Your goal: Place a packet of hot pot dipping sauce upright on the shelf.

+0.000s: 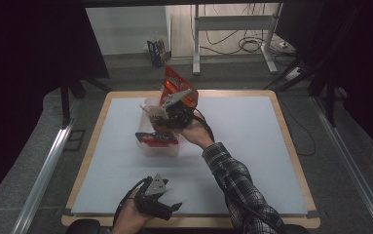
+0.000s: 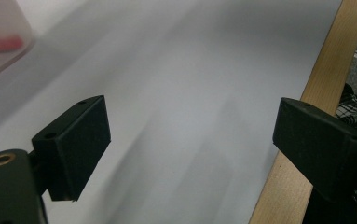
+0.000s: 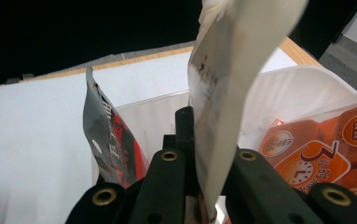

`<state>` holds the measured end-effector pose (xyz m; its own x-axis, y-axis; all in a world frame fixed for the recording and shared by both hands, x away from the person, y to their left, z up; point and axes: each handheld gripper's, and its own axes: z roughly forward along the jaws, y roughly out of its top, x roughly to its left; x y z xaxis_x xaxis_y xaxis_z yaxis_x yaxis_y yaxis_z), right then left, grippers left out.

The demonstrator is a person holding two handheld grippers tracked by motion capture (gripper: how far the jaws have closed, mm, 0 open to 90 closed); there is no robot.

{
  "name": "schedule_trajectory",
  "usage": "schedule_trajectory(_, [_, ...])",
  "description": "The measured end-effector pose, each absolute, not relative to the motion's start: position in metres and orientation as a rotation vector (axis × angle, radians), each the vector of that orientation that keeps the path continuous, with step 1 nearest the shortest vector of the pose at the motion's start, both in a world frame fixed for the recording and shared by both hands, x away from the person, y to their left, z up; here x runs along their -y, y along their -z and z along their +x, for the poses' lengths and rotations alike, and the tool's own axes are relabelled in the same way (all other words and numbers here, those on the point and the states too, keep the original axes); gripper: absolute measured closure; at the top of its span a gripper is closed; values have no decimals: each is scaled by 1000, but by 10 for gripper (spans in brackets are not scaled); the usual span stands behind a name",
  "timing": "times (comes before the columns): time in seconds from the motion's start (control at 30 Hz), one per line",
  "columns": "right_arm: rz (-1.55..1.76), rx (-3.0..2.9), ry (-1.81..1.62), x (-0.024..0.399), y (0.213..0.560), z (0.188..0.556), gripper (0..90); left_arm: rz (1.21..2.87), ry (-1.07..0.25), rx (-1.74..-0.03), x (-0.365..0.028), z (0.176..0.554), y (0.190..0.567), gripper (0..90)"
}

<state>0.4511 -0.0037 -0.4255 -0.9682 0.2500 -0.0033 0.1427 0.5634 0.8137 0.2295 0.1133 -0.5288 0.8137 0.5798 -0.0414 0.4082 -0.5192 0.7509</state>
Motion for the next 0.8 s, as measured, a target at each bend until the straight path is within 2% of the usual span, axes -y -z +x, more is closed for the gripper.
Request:
schedule_trajectory(0.43, [201,-2697,-1220,-6,417,458,861,2196,-275,-720,-114,230,529,109])
schedule_trajectory(0.8, [242,-2708,-1245,-5,426,459,861,2194,-271,-722,-113,229,529,109])
